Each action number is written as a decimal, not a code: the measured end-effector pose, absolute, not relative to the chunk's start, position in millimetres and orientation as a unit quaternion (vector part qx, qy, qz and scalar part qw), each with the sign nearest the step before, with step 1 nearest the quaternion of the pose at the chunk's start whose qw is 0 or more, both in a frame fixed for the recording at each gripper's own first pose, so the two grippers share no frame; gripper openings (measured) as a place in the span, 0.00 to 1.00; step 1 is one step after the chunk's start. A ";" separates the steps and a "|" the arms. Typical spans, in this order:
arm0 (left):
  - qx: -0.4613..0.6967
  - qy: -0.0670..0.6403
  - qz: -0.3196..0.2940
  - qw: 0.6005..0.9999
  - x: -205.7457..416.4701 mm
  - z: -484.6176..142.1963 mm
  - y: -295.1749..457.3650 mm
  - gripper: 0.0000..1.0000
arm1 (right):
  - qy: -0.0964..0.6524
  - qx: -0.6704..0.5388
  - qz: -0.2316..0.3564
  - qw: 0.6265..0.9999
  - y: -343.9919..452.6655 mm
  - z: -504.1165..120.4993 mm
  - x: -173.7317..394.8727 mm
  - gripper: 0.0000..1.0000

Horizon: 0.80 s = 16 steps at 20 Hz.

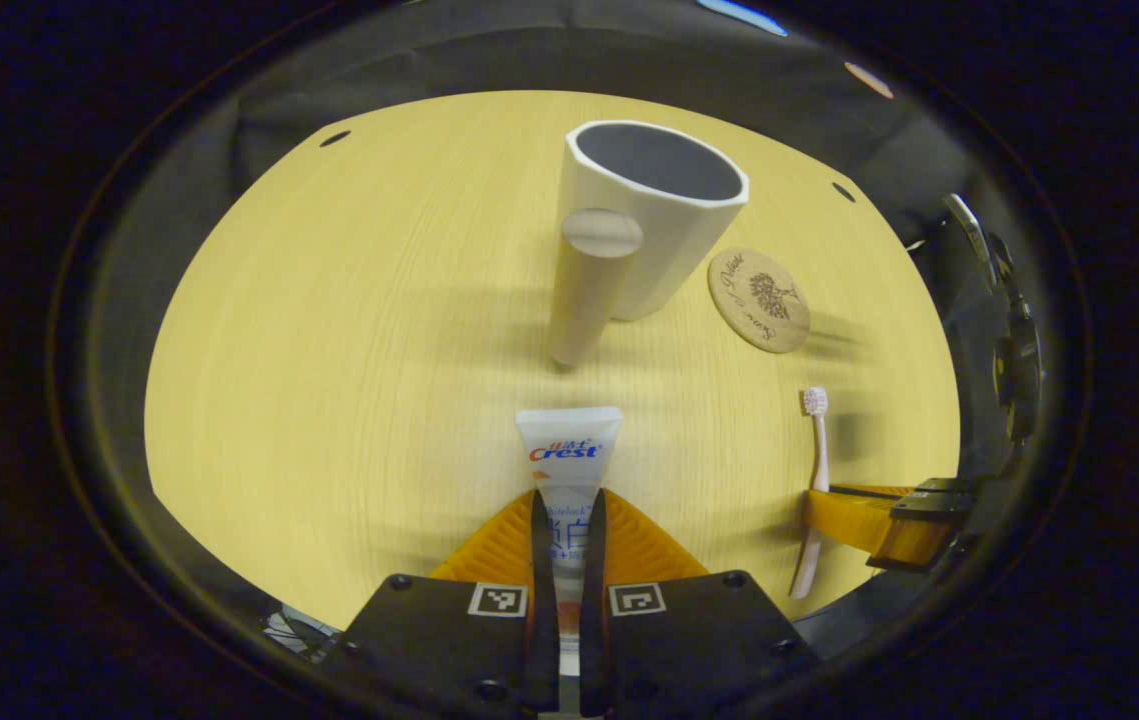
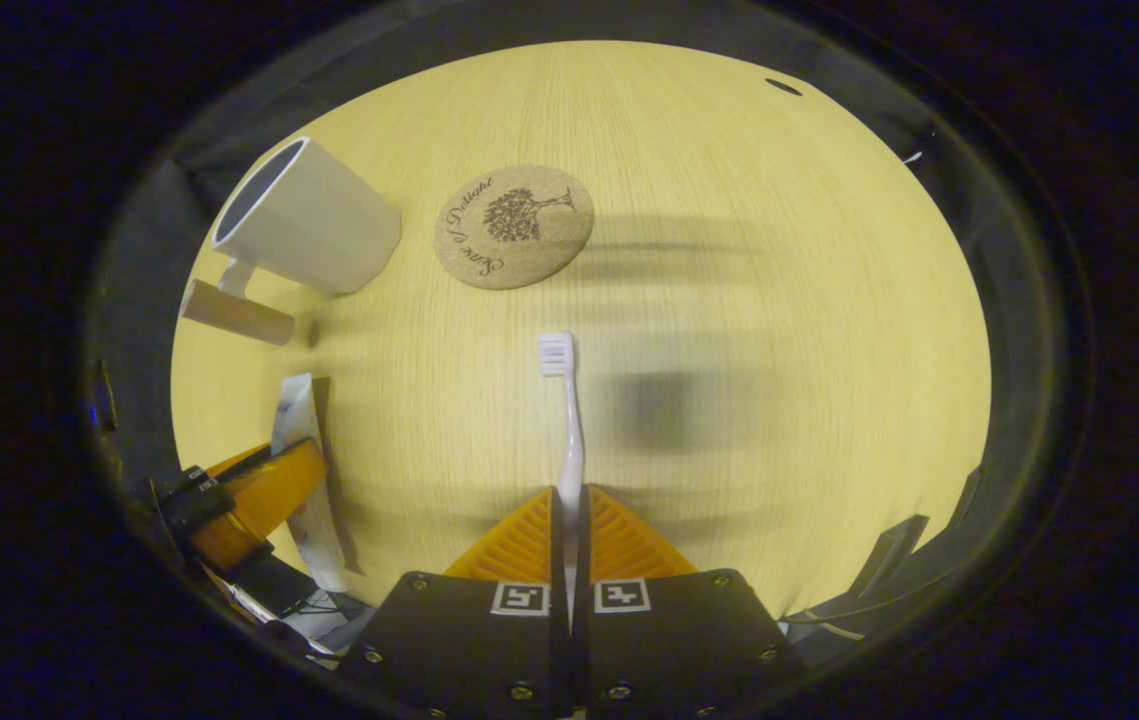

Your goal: Put the toothbrush and toothpaste on the desktop into the cup, then pick up the cup and place it on the coaster on the desktop.

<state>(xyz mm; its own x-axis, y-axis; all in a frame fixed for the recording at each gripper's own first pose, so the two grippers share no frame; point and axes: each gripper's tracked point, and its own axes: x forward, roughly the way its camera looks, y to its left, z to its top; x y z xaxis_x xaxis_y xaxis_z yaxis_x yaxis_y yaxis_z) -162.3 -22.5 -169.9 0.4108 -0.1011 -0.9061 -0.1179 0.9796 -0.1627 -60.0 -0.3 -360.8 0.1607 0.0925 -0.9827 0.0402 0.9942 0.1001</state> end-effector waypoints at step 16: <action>-0.168 0.433 0.020 0.886 -109.5 -9.2 19.8 0.15 | 0.636 0.013 0.020 0.771 1.5 -360.1 -59.4 0.02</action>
<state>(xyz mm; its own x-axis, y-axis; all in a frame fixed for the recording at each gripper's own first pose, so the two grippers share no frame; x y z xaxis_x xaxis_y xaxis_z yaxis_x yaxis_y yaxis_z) -109.5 19.8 -9.2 0.6246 -0.1106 -0.7731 -0.1798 0.9430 -0.2801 -59.4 1.5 -360.1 0.1907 0.0475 -0.9805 -0.0132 0.9989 0.0458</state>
